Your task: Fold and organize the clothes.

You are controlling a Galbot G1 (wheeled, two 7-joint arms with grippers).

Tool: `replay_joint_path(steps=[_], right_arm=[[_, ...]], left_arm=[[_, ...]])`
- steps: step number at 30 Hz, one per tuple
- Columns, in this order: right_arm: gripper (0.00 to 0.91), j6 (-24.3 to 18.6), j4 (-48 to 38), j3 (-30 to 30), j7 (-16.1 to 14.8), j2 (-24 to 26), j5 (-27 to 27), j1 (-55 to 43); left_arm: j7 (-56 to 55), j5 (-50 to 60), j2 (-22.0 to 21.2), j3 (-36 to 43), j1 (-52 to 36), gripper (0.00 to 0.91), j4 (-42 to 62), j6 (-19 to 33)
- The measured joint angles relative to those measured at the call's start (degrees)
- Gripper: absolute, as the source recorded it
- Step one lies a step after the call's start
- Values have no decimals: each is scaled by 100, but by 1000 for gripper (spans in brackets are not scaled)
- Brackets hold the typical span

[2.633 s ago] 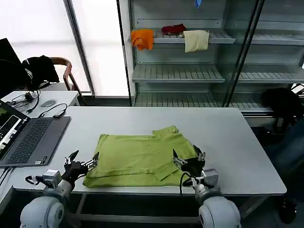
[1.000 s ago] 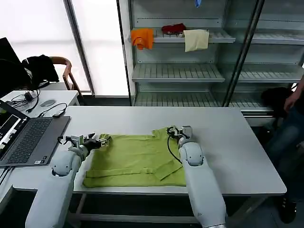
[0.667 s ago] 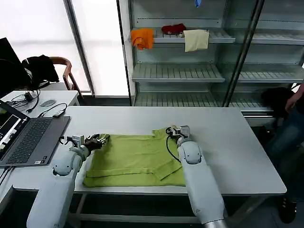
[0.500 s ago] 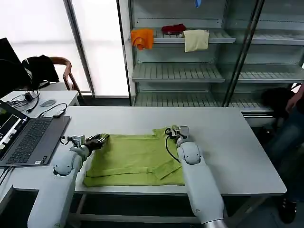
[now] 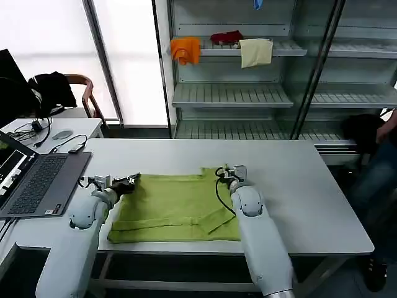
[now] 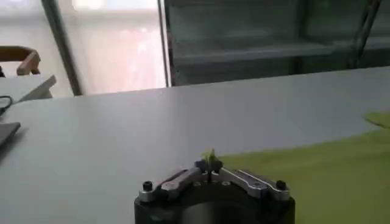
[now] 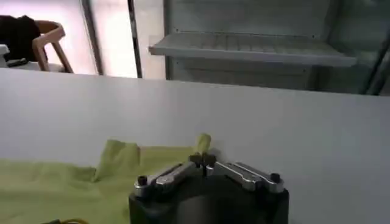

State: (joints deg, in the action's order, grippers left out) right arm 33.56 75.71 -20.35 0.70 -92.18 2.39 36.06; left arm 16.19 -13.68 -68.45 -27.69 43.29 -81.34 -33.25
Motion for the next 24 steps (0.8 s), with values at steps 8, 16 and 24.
replay_joint_path(steps=[8, 16, 24], right_arm=[[0, 16, 631, 133, 73, -2, 327, 222], [0, 17, 1419, 152, 30, 36, 430, 688], [0, 8, 2090, 51, -29, 277, 397, 1299]], left_arm=[[-2, -228, 108, -109, 188, 10, -367, 0], [76, -384, 148, -276, 572, 10, -836, 9], [194, -517, 262, -499, 1094, 10, -1308, 18]])
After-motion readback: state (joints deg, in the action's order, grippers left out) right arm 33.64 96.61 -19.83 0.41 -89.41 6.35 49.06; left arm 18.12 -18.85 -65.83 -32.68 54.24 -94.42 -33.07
